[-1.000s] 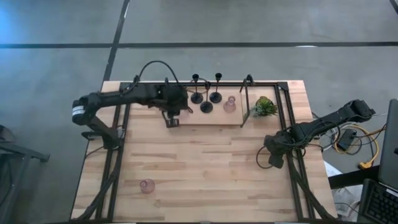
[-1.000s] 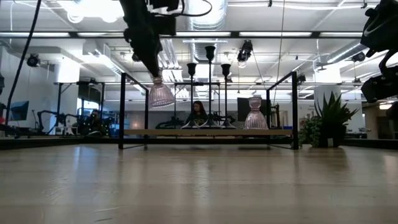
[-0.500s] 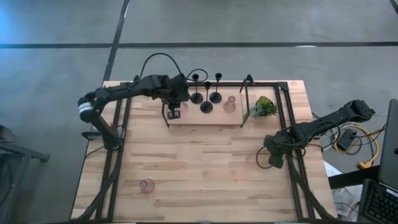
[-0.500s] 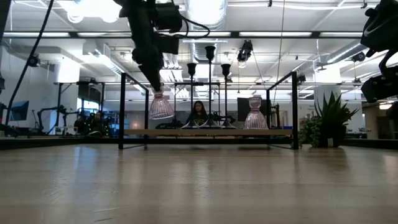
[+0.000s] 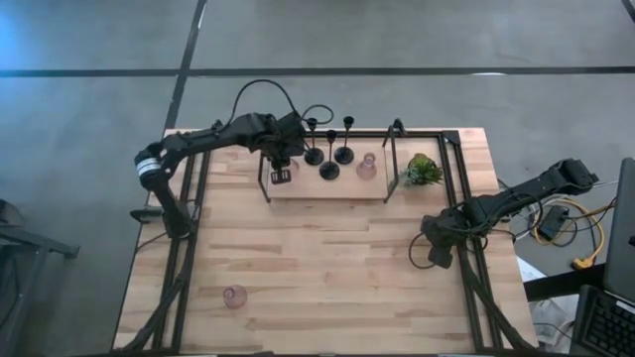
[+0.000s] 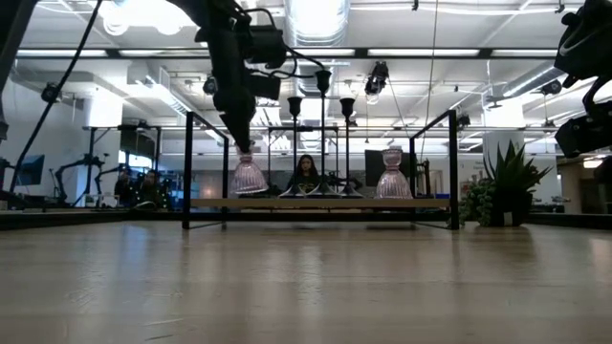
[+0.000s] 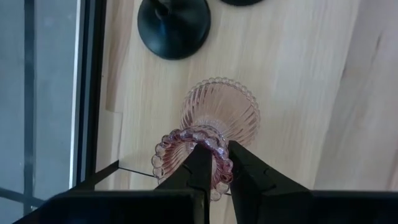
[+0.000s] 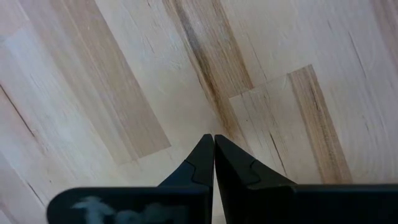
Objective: Pick & Place candle stick holders
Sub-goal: Put the top purple glass candle holder on the shelf
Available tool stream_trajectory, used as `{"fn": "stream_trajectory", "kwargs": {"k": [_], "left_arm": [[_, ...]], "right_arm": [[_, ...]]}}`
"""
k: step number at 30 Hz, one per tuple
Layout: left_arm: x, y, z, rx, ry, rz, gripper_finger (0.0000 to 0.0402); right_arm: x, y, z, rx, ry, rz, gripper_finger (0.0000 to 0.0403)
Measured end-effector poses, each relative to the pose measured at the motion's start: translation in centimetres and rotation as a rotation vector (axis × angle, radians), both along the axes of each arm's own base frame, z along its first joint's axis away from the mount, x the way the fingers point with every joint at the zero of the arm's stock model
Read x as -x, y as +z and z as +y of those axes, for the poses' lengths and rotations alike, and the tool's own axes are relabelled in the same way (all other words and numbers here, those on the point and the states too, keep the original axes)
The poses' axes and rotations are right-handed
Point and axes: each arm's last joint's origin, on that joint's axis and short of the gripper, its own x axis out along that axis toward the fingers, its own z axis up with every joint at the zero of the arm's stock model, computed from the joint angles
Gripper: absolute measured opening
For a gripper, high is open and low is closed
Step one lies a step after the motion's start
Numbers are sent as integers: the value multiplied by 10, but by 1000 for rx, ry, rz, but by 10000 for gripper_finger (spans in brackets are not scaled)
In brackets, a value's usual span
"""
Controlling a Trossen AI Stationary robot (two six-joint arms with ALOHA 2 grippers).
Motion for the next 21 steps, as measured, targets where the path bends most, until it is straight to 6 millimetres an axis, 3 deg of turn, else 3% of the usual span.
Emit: {"fn": "stream_trajectory", "kwargs": {"k": [21], "left_arm": [[-6, -10, 6, 1, 7, 4, 34]], "right_arm": [[0, 0, 0, 0, 0, 0, 8]]}}
